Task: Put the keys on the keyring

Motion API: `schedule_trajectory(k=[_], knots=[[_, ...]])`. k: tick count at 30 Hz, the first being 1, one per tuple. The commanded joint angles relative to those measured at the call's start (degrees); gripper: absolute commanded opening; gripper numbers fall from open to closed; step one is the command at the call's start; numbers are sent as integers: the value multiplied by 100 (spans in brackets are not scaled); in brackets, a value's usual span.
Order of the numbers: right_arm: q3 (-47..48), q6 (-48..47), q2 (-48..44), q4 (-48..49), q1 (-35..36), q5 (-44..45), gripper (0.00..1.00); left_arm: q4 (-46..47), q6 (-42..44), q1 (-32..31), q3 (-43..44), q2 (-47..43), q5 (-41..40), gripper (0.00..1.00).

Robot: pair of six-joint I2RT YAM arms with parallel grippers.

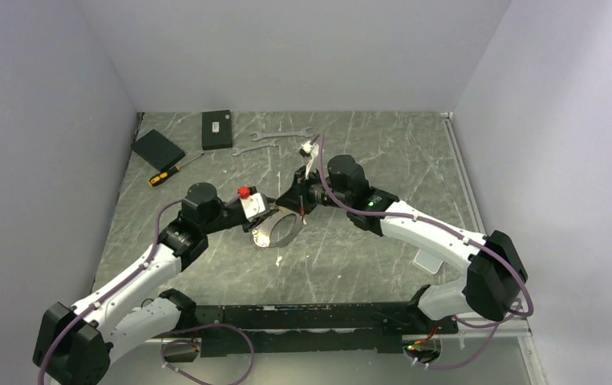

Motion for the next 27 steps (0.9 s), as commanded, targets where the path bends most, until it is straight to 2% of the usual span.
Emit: schedule_trajectory(k=[1,4,11,15,18,19,20,23,25,27], knots=[[-48,-19,-191,329,79,-135,0,205,-275,-23,258,57,-54,30],[-67,-45,-208,313,89,-110,0,130,-239,-23,300,79,-4,22],[-72,-167,-251,207,98,76,0,-292,-112,-22,458,155,233,12],[-44,-279,-265,87,92,227,0,-470,-44,-22,534,166,248,0],[9,-416,-272,-24,92,333,0,-550,-2,-22,535,113,315,0],[48,-470,-269,-96,89,401,5,-597,-31,-22,551,93,343,0],[85,-530,-277,-165,89,466,18,-634,-104,-22,577,77,343,0],[163,-646,-289,-369,92,700,44,-1020,-508,-22,836,148,282,0],[244,-727,-303,-501,89,793,54,-1322,-698,-21,1039,227,330,0],[358,-803,-322,-734,90,860,60,-1424,-1012,-17,1167,269,302,0]])
